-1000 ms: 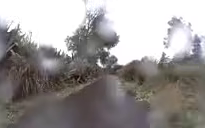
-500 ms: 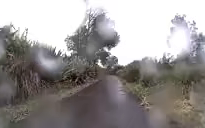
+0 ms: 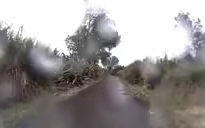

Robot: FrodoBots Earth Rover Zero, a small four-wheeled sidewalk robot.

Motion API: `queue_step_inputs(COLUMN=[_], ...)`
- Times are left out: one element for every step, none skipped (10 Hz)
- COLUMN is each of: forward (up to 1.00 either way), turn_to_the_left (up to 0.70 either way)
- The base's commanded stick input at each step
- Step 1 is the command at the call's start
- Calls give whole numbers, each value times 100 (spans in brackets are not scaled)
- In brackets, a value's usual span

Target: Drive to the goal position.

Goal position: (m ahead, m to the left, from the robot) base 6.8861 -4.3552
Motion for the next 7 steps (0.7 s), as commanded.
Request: queue_step_inputs(forward=[85,85,85,85,85,85,85], turn_to_the_left=[0,0,0,0,0,0,0])
